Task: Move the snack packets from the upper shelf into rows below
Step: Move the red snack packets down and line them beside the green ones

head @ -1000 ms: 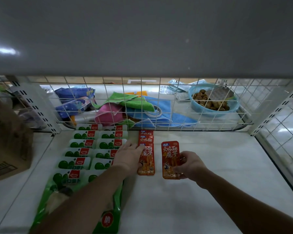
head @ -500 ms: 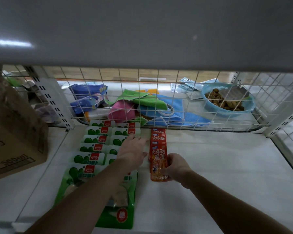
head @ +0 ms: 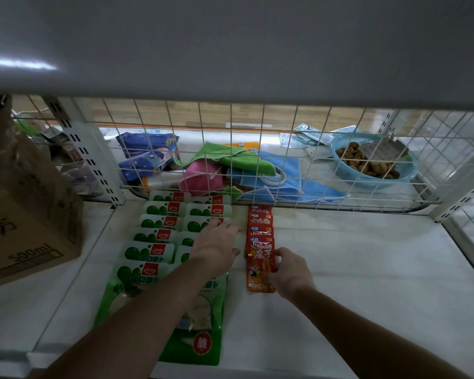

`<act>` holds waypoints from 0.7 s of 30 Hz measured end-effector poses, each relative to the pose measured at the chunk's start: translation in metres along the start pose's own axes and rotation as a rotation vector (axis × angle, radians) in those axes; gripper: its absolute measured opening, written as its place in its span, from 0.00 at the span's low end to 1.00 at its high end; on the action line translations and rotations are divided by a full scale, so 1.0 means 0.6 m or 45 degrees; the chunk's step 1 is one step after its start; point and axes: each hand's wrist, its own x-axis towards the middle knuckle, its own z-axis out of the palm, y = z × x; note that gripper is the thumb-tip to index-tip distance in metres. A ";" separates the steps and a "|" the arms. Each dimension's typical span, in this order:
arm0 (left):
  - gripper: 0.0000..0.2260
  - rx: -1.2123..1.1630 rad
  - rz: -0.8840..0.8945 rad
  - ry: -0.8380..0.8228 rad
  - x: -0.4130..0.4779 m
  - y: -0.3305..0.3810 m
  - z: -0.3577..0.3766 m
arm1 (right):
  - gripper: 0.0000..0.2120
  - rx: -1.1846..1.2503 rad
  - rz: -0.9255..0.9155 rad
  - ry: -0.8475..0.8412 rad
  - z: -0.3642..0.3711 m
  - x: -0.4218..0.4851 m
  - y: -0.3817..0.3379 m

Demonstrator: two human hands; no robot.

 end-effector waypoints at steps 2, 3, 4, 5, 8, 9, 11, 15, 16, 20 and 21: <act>0.25 0.016 0.001 -0.001 -0.002 0.000 0.002 | 0.23 -0.006 -0.003 0.005 0.001 0.001 0.002; 0.25 0.024 0.001 -0.005 -0.002 0.001 0.003 | 0.23 -0.011 -0.003 0.007 0.001 0.001 0.002; 0.24 0.030 0.001 -0.012 -0.003 0.001 0.004 | 0.23 -0.015 -0.003 0.006 0.001 0.002 0.003; 0.24 0.033 0.002 -0.019 -0.003 0.001 0.005 | 0.23 -0.020 0.000 0.002 0.000 0.002 0.003; 0.24 0.004 0.010 -0.014 -0.008 0.003 0.002 | 0.24 -0.042 0.013 -0.012 -0.006 0.002 0.002; 0.24 -0.010 0.013 -0.002 -0.012 0.005 0.000 | 0.25 -0.043 0.013 -0.016 -0.010 -0.001 0.001; 0.23 -0.033 0.035 0.037 -0.022 0.008 -0.005 | 0.29 -0.051 0.007 -0.008 -0.020 -0.010 0.001; 0.22 -0.090 0.088 0.158 -0.050 0.021 -0.017 | 0.32 -0.249 -0.158 0.148 -0.044 -0.042 0.007; 0.22 -0.116 0.089 0.200 -0.057 0.027 -0.022 | 0.32 -0.302 -0.217 0.193 -0.051 -0.052 0.006; 0.22 -0.256 0.071 0.274 -0.084 0.052 -0.045 | 0.30 -0.369 -0.316 0.265 -0.095 -0.094 -0.007; 0.22 -0.256 0.078 0.288 -0.091 0.058 -0.048 | 0.30 -0.408 -0.335 0.264 -0.108 -0.106 -0.010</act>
